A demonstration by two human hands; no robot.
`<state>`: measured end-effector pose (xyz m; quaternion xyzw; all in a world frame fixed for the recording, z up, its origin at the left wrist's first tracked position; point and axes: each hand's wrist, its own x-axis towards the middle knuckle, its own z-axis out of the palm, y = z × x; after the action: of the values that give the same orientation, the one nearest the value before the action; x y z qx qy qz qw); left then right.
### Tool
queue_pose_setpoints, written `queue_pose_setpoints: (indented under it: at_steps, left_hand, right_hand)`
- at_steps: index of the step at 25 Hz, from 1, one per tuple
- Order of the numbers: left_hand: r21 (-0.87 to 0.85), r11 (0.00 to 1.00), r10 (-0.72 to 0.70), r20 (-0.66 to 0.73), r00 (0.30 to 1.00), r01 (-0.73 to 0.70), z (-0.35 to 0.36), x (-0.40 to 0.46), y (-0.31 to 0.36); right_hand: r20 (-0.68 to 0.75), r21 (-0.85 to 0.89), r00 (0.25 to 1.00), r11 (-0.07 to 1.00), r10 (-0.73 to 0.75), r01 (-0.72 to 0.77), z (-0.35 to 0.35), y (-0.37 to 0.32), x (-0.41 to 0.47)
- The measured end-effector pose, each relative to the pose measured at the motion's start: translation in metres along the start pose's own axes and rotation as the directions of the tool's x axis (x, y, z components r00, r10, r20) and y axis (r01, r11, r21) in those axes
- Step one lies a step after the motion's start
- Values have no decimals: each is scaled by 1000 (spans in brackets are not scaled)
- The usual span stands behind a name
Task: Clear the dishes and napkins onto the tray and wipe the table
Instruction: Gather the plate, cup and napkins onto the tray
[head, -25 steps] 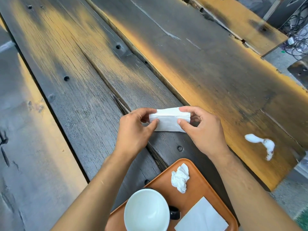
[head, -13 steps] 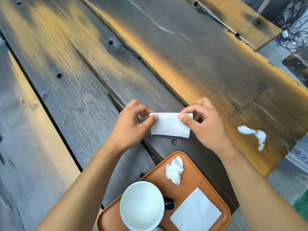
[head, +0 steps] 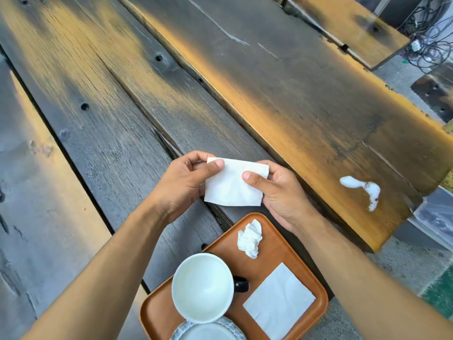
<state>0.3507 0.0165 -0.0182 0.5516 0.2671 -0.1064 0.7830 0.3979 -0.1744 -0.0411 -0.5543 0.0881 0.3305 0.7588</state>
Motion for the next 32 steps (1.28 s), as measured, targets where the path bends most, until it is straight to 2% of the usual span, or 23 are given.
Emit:
queue_pose_setpoints:
  at_steps: [3, 8, 13, 15, 16, 17, 18, 19, 21, 23, 24, 28, 32]
  left_hand:
    - [62, 997, -51, 26, 998, 49, -2, -1, -4]
    - [129, 990, -49, -58, 997, 57, -6, 2, -12]
    - [211, 970, -132, 37, 991, 121, -15, -4, -14]
    - [282, 955, -105, 16, 994, 96, -16, -3, -21]
    - [358, 932, -35, -53, 998, 52, -19, -2, -27]
    - [495, 869, 71, -146, 987, 11, -25, -1, -34]
    - [672, 740, 212, -216, 953, -12, -34, 0, -42]
    - [824, 567, 347, -228, 910, -10, -42, -2, -51]
    - [964, 249, 500, -44, 865, -95, -57, -8, -71]
    - [981, 17, 515, 157, 843, -193, -66, -13, -98]
    - [984, -28, 506, 167, 846, -178, -68, -15, -110]
    - [1000, 16, 496, -23, 868, 18, -64, -19, -127]
    - [1000, 5, 519, -25, 854, 26, -64, -18, -123]
  right_hand:
    - [-3, -52, 1000, 999, -2, 1, 2, 0, -3]
    - [-34, -70, 999, 997, 34, -37, -7, -5, -10]
    - [-92, -183, 995, 983, -38, 21, -22, -10, -17]
    - [-106, -251, 992, 967, -63, 35, -25, -12, -24]
    - [-116, -274, 990, 961, -75, 41, -29, -15, -29]
    - [-124, -291, 989, 956, -82, 43, -34, -18, -36]
    - [-129, -313, 988, 949, -85, 41, -40, -20, -45]
    - [-130, -343, 988, 939, -77, 28, -48, -23, -56]
    - [-127, -410, 991, 912, -31, -24, -63, -19, -79]
    - [-118, -493, 992, 864, 47, -99, -77, -3, -105]
    - [-111, -533, 990, 836, 86, -132, -83, 9, -117]
    - [-101, -580, 967, 776, 232, -247, -95, 53, -148]
    - [-90, -658, 974, 722, 210, -216, -96, 73, -151]
